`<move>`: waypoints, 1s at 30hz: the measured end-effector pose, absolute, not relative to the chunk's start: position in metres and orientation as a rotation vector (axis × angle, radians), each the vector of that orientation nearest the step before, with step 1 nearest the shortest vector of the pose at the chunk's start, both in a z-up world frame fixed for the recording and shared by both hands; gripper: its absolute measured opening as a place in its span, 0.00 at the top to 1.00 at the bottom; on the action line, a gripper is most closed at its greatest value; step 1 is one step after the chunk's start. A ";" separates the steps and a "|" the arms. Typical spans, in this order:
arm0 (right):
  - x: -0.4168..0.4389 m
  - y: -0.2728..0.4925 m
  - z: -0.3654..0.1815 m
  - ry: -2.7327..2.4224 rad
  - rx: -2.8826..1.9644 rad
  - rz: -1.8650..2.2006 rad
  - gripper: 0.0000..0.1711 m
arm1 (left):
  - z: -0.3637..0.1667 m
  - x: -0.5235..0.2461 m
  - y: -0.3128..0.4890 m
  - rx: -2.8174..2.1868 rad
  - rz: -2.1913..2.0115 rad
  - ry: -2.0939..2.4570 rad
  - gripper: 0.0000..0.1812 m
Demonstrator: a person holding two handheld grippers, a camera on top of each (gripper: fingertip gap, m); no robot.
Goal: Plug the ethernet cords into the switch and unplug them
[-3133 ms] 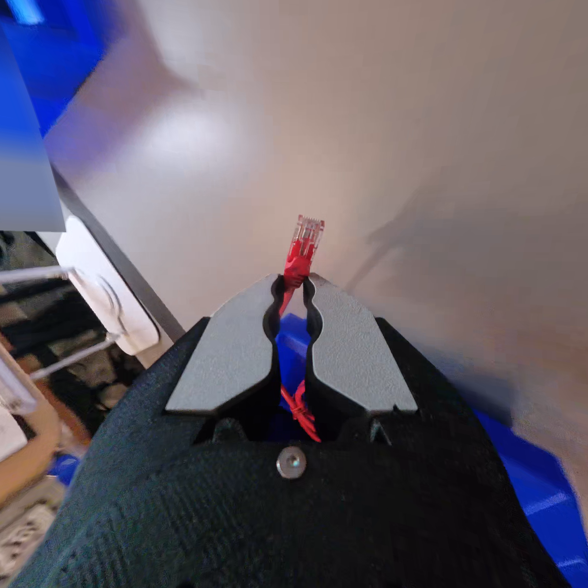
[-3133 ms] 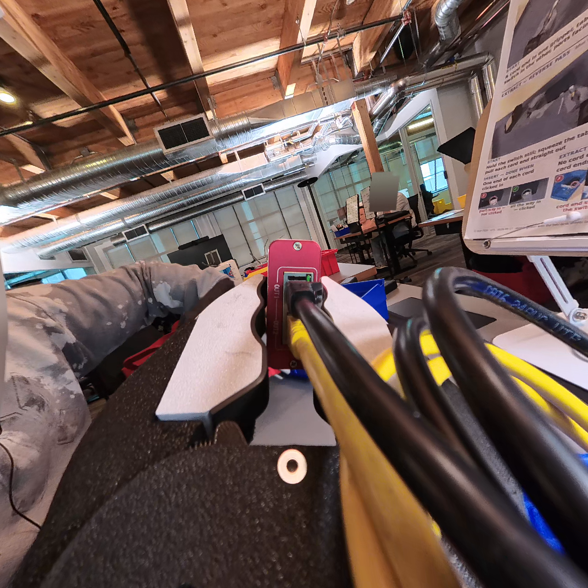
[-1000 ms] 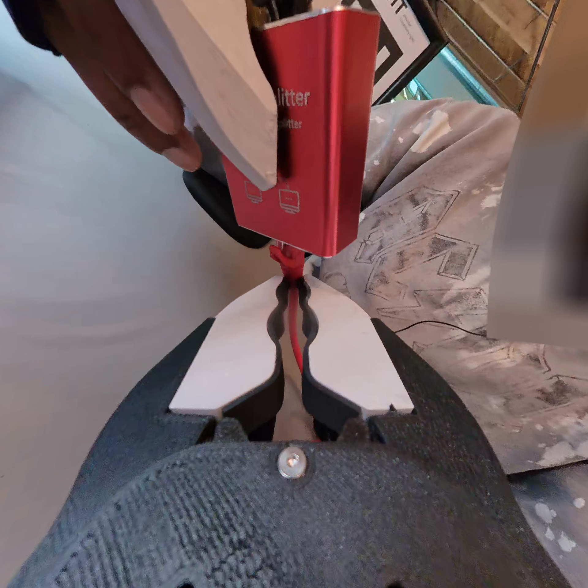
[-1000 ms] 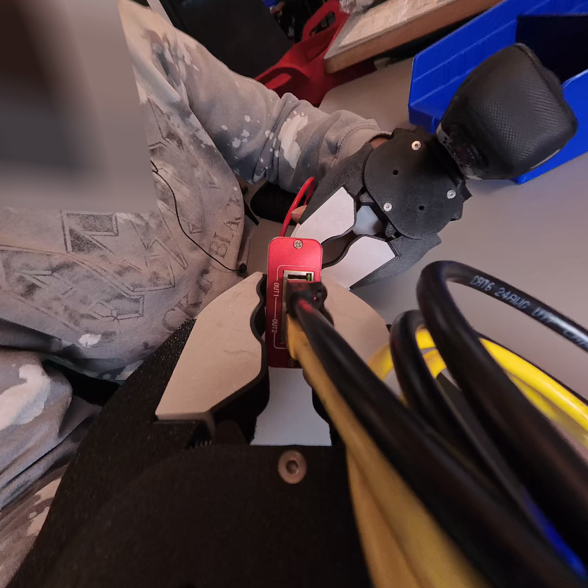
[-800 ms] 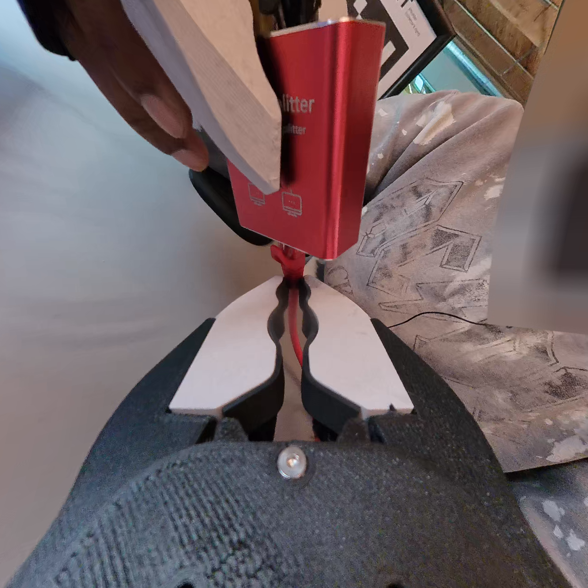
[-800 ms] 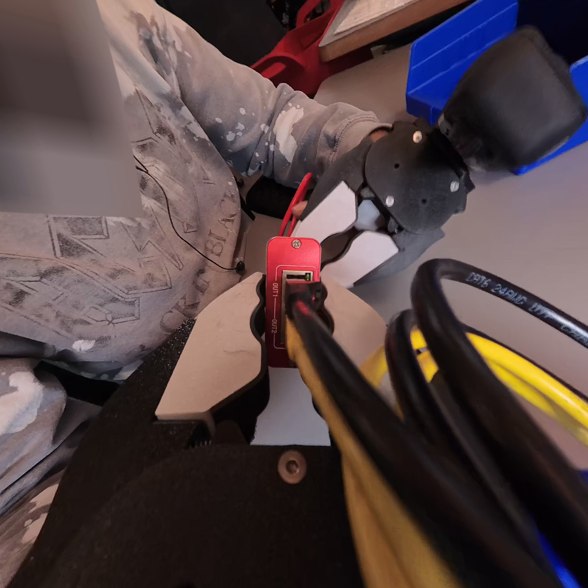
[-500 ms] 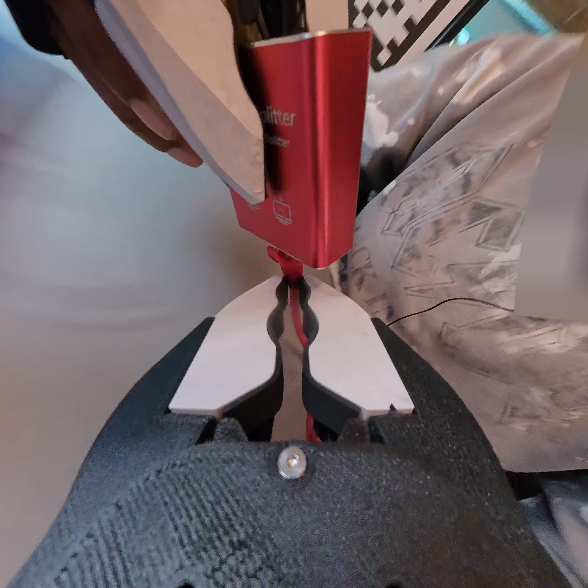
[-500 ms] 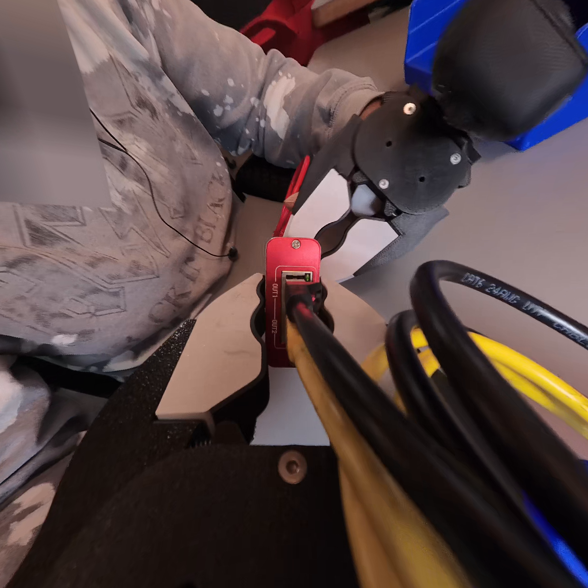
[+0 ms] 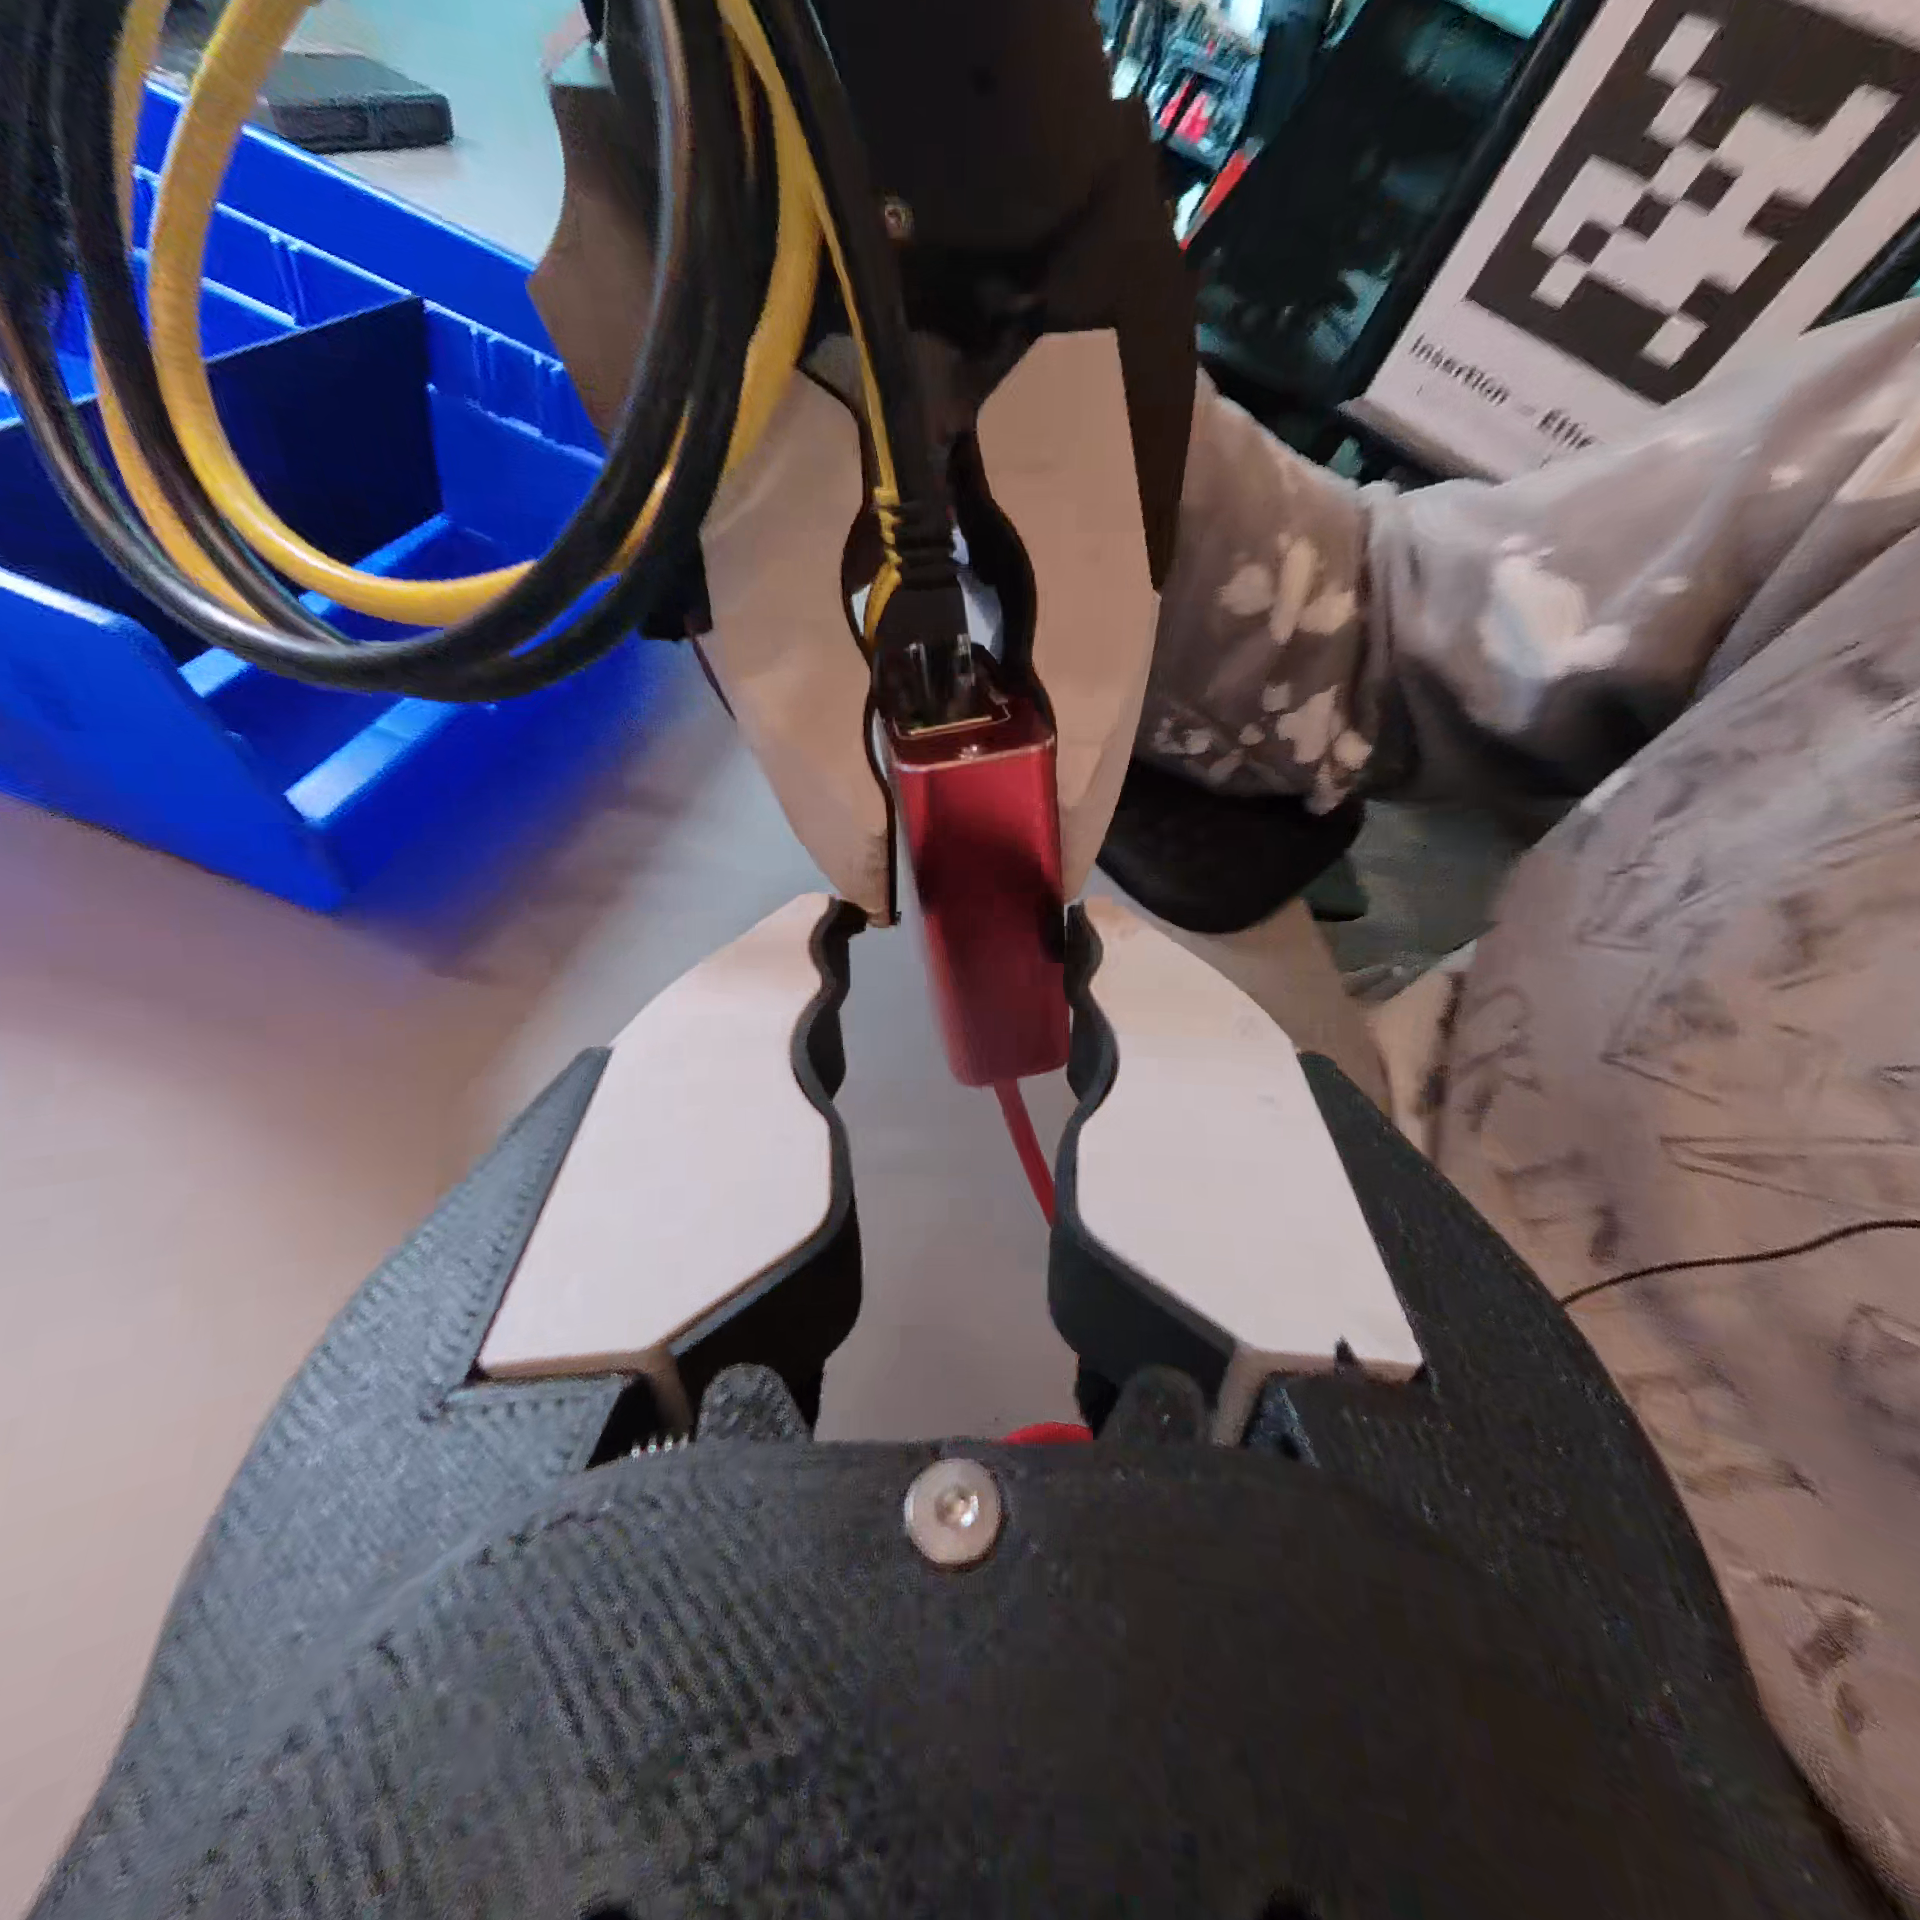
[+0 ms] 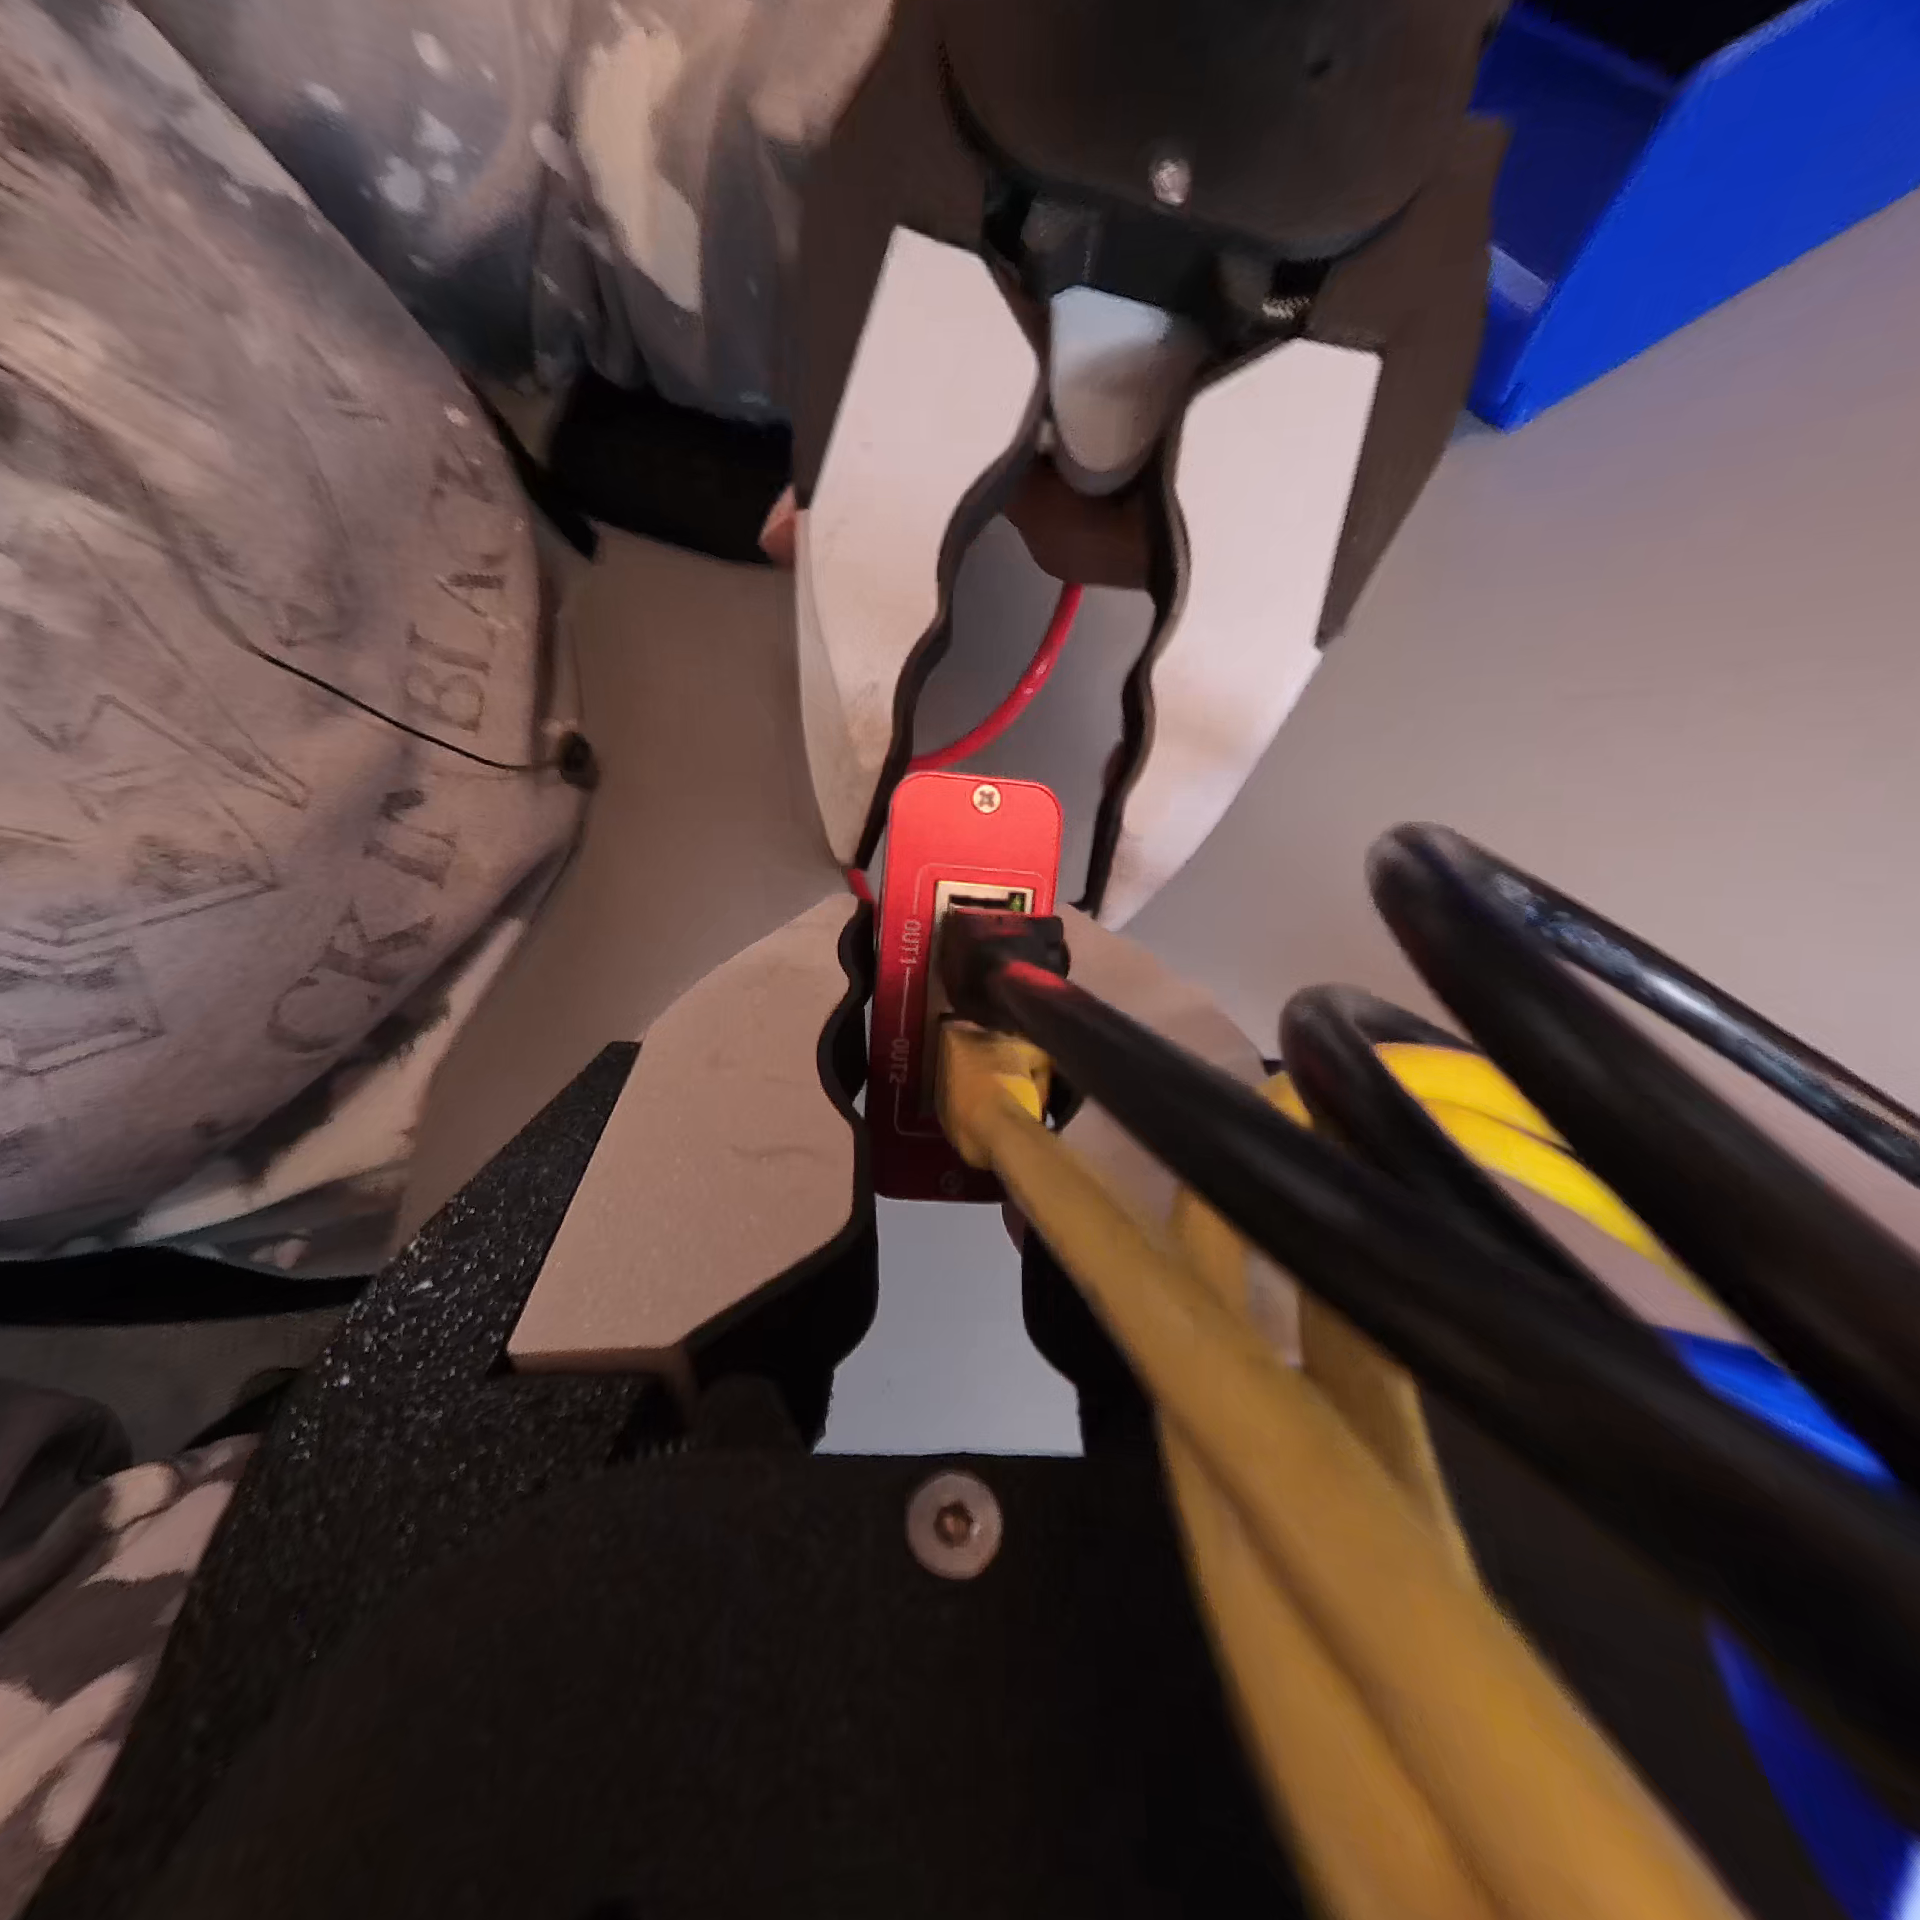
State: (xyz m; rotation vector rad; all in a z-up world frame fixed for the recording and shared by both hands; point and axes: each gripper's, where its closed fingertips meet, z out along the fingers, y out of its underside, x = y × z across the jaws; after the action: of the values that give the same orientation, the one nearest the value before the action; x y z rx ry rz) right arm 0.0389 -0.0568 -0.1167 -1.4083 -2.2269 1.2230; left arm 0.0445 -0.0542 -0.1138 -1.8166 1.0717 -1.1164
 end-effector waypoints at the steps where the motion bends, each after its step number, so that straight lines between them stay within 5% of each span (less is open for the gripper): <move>1: 0.038 -0.052 -0.118 -2.212 -1.427 1.173 0.83 | -0.114 0.043 -0.051 -1.827 -1.098 1.054 0.80; 3: 0.032 -0.040 -0.109 -2.101 -1.449 1.131 0.82 | -0.106 0.040 -0.045 -1.809 -1.151 0.957 0.86; 12: 0.040 0.015 -0.070 -1.799 -1.444 0.700 0.67 | -0.071 0.004 -0.011 -1.651 -1.612 0.398 0.86; 30: 0.014 -0.007 -0.030 -1.556 -0.275 -0.363 0.57 | -0.029 0.011 -0.028 -1.551 -1.941 0.174 0.86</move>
State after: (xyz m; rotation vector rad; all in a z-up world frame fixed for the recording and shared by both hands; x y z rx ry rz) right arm 0.0135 -0.0066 -0.0303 -0.2750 -1.5564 -0.3633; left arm 0.0110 -0.0284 -0.0292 -1.5514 0.1740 -1.9407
